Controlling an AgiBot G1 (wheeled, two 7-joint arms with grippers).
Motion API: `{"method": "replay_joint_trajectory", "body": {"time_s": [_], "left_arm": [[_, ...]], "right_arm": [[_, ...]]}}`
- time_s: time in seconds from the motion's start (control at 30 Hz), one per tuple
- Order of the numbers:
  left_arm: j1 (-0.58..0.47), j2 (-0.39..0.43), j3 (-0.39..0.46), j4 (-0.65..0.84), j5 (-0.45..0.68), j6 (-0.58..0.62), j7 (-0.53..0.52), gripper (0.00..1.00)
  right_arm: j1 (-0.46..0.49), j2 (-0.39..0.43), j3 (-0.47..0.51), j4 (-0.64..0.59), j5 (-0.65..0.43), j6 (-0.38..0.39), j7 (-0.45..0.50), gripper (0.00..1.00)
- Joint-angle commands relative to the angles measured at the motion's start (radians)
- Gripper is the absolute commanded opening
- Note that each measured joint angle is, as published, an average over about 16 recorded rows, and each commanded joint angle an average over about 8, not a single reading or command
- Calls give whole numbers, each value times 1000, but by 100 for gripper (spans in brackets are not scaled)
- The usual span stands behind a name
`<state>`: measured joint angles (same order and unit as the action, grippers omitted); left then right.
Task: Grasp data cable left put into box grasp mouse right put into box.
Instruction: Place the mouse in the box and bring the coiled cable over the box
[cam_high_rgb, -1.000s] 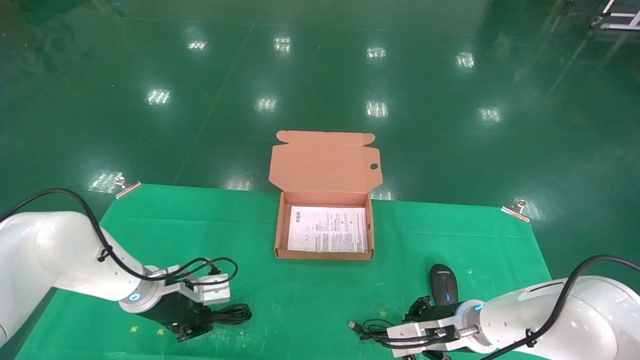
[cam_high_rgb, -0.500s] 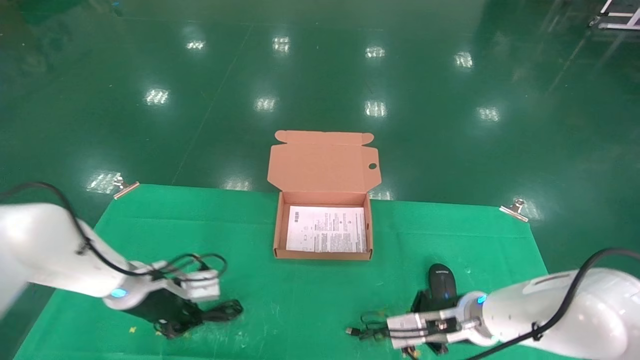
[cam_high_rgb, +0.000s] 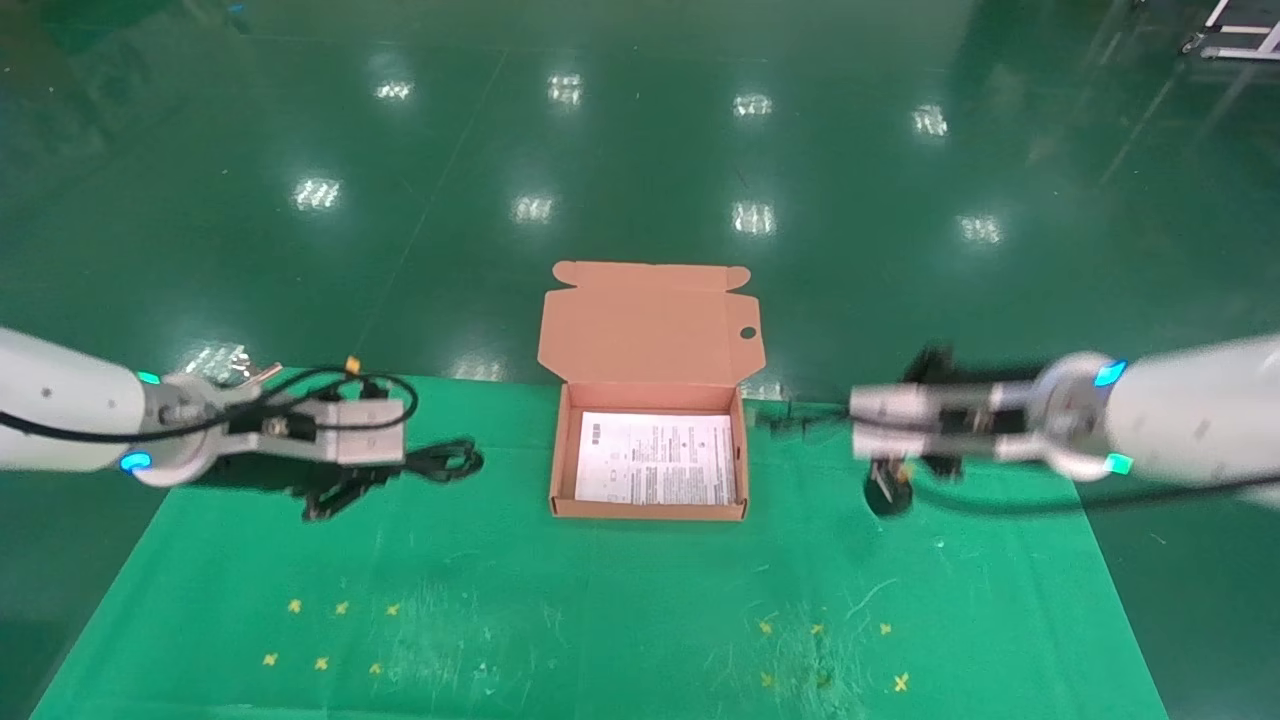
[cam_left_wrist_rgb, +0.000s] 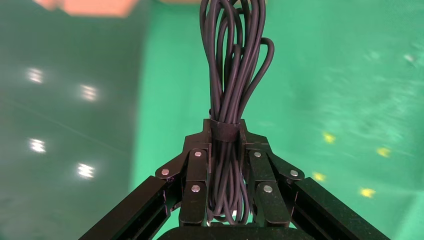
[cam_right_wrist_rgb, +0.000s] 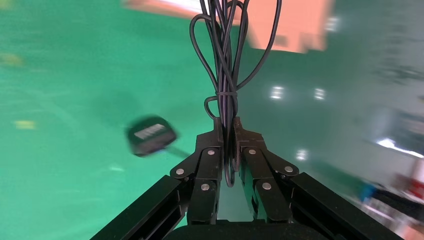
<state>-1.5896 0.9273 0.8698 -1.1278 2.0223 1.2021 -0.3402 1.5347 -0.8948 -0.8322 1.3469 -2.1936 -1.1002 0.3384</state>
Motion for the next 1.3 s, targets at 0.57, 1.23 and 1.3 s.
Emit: {"method": "replay_joint_trajectory", "body": {"time_s": [0.57, 1.23, 1.3], "left_arm": [[-128, 95, -30, -65, 72, -75, -43, 0], [-141, 107, -5, -30, 197, -96, -85, 0], [-137, 107, 5, -29, 235, -91, -108, 0]], "right_arm": [[177, -200, 58, -111, -13, 156, -9, 0], [152, -276, 47, -212, 24, 229, -63, 0], [140, -286, 43, -230, 31, 237, -72, 0]]}}
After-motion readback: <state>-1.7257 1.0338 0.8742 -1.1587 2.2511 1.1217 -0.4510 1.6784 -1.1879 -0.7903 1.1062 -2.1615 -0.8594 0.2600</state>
